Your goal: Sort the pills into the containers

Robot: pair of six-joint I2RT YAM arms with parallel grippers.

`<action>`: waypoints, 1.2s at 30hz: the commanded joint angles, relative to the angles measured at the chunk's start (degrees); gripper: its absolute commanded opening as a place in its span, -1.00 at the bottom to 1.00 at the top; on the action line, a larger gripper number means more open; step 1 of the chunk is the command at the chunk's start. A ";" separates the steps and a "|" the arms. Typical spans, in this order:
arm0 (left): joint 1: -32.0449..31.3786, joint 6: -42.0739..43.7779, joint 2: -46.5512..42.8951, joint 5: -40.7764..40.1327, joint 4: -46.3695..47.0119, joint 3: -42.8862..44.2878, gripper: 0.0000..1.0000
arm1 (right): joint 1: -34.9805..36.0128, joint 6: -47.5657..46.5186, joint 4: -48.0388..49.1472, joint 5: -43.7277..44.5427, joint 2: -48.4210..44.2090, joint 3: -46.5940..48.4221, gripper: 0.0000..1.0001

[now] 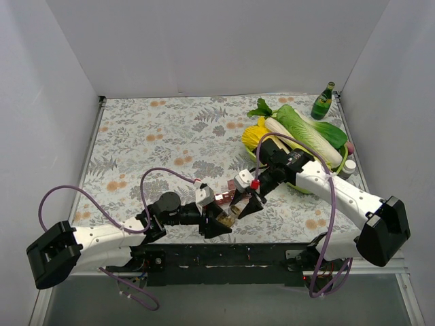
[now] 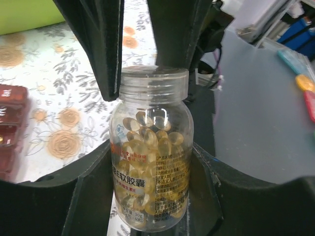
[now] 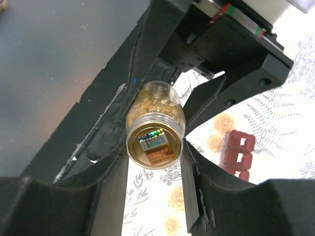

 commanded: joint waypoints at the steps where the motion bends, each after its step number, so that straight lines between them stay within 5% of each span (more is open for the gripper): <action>1: -1.34 5.29 -1.09 -12.82 -3.45 5.29 -1.00 | 1.66 28.10 12.69 1.54 1.66 -0.05 -0.55; 7: -3.89 8.12 3.30 -32.74 -3.04 8.63 -1.00 | 1.40 58.28 25.27 15.94 5.27 -3.03 -0.62; 13: -4.25 6.80 6.03 -34.73 1.53 6.97 -1.00 | -0.18 60.10 27.84 15.91 5.36 -4.19 -0.46; 16: -4.25 7.06 4.28 -28.42 1.81 4.51 -1.00 | -1.67 53.52 23.54 11.17 4.83 -0.51 0.10; 18: -4.25 7.32 2.17 -22.01 1.19 2.84 -1.00 | -2.64 46.05 17.16 8.61 4.92 2.13 0.73; 19: -4.25 7.58 1.47 -19.02 -0.20 2.49 -1.00 | -3.69 43.51 14.33 7.90 5.01 5.53 0.80; 27: -4.25 5.92 -3.55 -3.35 -6.90 1.17 -1.00 | -4.84 -13.49 -20.13 1.05 4.31 12.25 0.89; 36: -4.25 3.90 -0.22 0.00 -3.92 3.27 -1.00 | -1.33 -20.68 -21.91 -1.95 4.57 10.67 0.85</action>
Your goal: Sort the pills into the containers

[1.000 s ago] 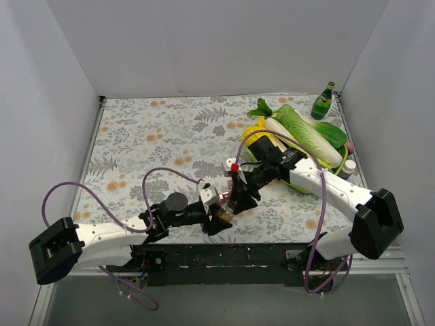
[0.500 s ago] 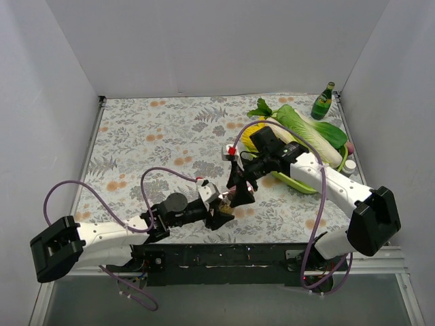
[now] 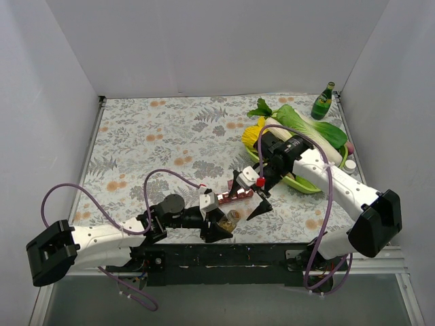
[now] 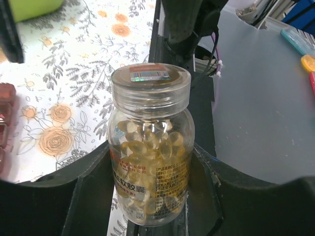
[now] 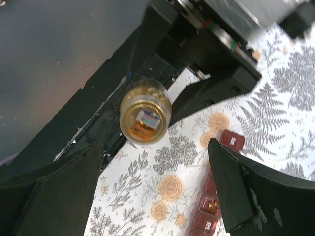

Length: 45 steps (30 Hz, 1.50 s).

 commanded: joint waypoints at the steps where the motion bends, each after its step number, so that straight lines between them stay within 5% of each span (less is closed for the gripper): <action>1: -0.05 -1.02 1.54 3.25 2.89 1.83 -1.00 | 2.26 -8.11 -5.43 -4.05 -0.37 0.40 0.83; 12: -0.05 -2.43 3.03 2.29 6.75 1.66 -1.00 | 7.01 1.11 3.44 2.01 -3.01 -4.88 0.36; 18: -0.05 -3.22 2.24 -2.70 7.37 0.78 -1.00 | 7.54 7.96 8.88 2.36 -3.27 -5.58 -0.19; 22: -0.14 -3.39 -0.13 -15.85 8.34 -0.54 -1.00 | 7.71 28.14 22.57 4.12 -3.71 -9.79 -0.51; 23: -0.05 -3.05 -0.57 -18.60 8.34 -0.63 -1.00 | 7.71 39.76 26.17 4.99 -3.28 -11.02 -0.62; 29: -0.05 -0.24 0.13 -42.41 8.16 1.74 -1.00 | 6.84 69.73 46.40 13.43 -0.82 -18.15 -0.69; 34: -0.05 1.09 4.17 -43.60 9.39 2.10 -1.00 | 4.55 79.69 50.64 8.45 1.56 -15.61 -0.42; 35: -0.05 1.00 4.00 -42.64 9.57 1.66 -1.00 | 4.38 78.82 50.38 6.95 1.47 -14.91 0.01; 38: -0.05 0.65 1.55 -37.72 10.19 -1.67 -1.00 | 3.67 68.30 43.46 3.69 0.60 -10.62 0.71; 45: -0.05 1.09 -9.51 -20.41 3.00 -6.87 -1.00 | -1.34 31.59 21.85 -3.07 -3.71 -3.13 0.87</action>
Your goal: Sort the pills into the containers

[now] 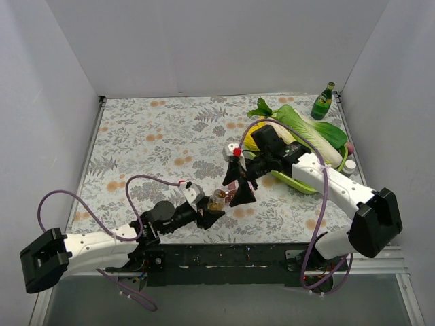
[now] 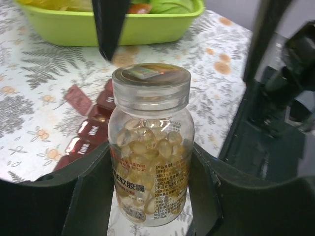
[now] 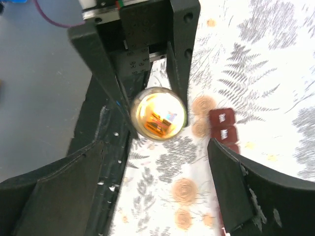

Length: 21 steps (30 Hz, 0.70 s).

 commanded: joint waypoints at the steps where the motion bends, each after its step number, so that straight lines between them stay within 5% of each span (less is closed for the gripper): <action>1: 0.28 0.83 -6.75 11.07 -2.81 -1.23 -1.00 | -1.78 -29.58 -18.00 -7.89 -4.89 5.31 0.87; 8: 0.19 -0.14 -9.32 16.63 -5.20 -0.70 -1.00 | 1.29 -40.61 -25.57 -12.38 -2.10 8.82 0.82; 15: 0.28 -0.32 -5.28 18.48 -2.12 0.79 -1.00 | 7.26 -37.01 -23.73 -8.00 0.73 9.45 0.64; 21: 0.28 -0.14 -4.65 18.39 -1.33 1.15 -1.00 | 9.74 -32.80 -20.84 -2.81 1.52 8.39 0.23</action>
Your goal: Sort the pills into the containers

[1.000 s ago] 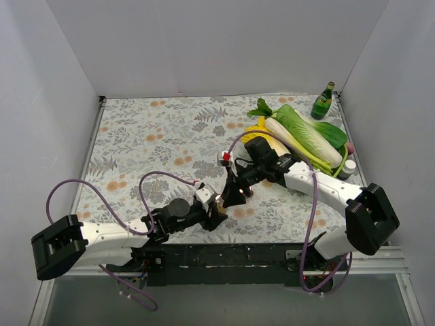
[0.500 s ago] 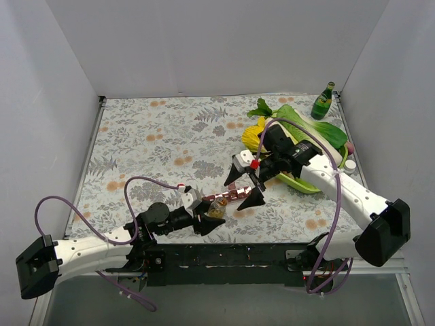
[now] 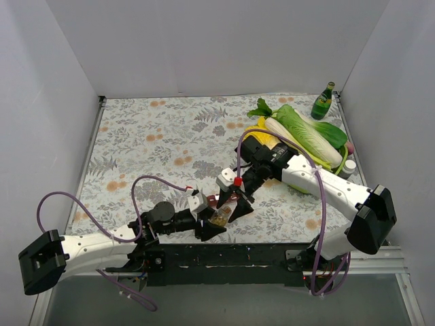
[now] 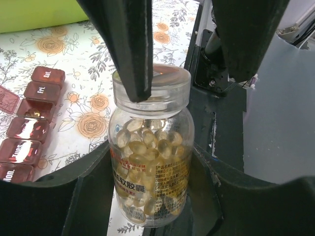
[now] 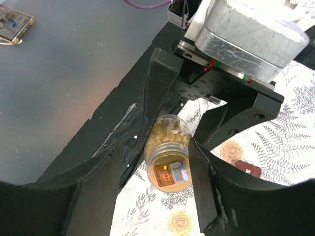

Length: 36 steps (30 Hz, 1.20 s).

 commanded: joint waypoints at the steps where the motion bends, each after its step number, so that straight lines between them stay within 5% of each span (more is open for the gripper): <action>1: 0.19 0.01 -0.79 0.93 2.94 1.95 -1.00 | 1.34 2.94 1.99 4.02 -0.03 0.31 0.19; 12: 0.28 -0.60 -1.67 1.10 3.64 1.51 -1.00 | 1.78 6.99 5.77 7.10 0.58 -1.02 0.33; 15: 0.28 -0.52 -1.58 0.67 3.82 1.51 -1.00 | 1.78 6.99 5.51 6.93 0.32 -1.02 0.12; 19: 0.28 -0.95 -1.23 -0.47 4.34 1.77 -1.00 | 1.78 9.87 6.03 7.45 -0.03 -1.71 -0.50; 21: 0.28 -1.39 -0.70 -1.61 3.91 2.56 -0.96 | 1.78 12.43 8.13 8.68 -0.56 -2.94 -0.60; 24: 0.28 -1.48 -0.44 -2.85 2.41 3.36 -0.34 | 1.09 15.95 9.90 10.52 -2.14 -5.23 -0.72; 25: 0.28 -1.48 -0.52 -3.81 2.06 3.53 0.19 | 0.65 16.04 9.81 10.88 -3.01 -5.76 -0.74; 28: 0.28 -0.52 -1.40 -5.31 0.57 4.41 0.96 | -2.07 15.78 9.37 12.11 -5.12 -7.52 -0.75; 36: 0.28 9.49 -6.23 -9.00 -17.60 11.00 0.96 | -13.74 14.54 1.11 27.19 -9.08 -9.89 -0.80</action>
